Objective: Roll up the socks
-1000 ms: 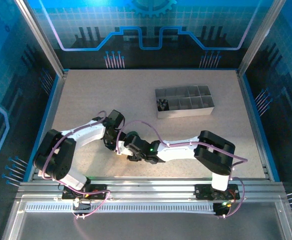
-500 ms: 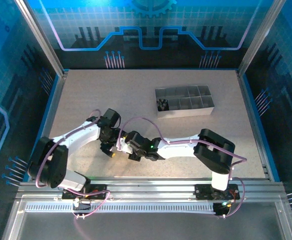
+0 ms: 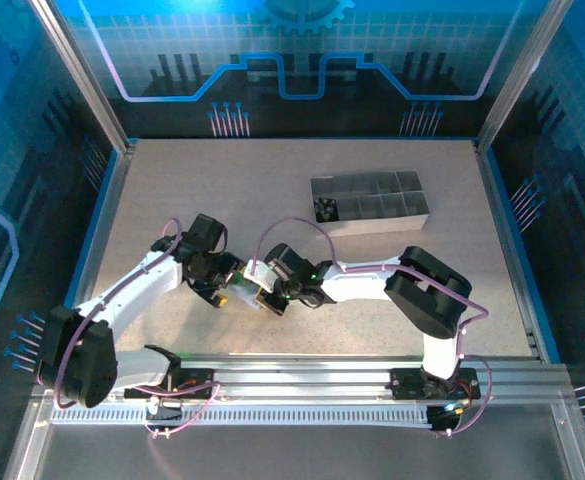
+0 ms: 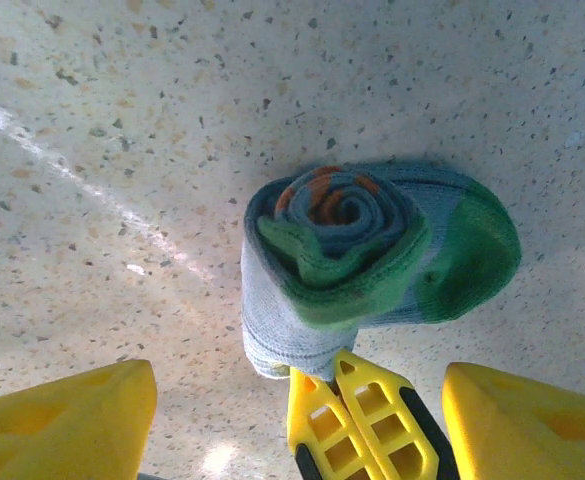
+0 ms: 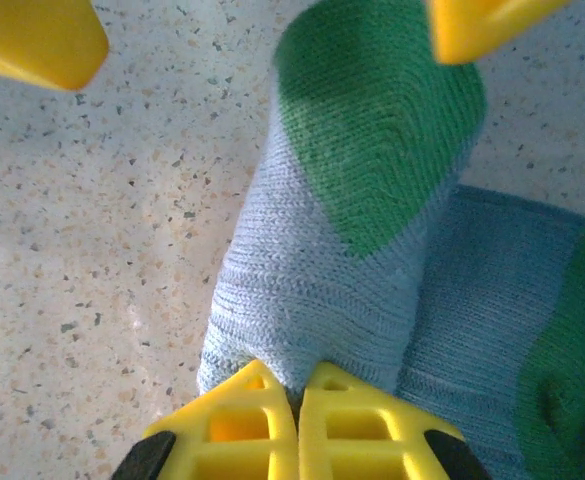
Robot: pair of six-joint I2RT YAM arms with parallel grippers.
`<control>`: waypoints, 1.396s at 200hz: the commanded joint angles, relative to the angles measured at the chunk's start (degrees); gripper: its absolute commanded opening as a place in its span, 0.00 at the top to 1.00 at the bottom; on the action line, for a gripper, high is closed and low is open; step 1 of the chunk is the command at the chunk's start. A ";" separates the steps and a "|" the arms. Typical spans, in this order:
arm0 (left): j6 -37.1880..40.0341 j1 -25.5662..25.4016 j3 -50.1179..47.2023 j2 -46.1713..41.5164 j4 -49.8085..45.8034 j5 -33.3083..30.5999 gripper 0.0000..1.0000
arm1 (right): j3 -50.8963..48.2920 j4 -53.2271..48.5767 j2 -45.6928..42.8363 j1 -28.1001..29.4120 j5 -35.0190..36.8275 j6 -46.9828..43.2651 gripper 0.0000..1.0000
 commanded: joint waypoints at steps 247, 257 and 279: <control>-1.94 -6.30 -0.85 15.60 -7.95 -3.83 1.00 | -13.33 0.01 -17.16 3.94 14.45 -4.23 0.46; -2.81 -6.56 -0.08 16.28 -7.79 -3.44 1.00 | -12.81 0.05 -16.82 6.92 17.40 -4.46 0.45; -3.31 -7.20 3.08 19.86 -8.72 -2.86 1.00 | -10.91 0.99 -14.74 10.96 21.34 -4.04 0.42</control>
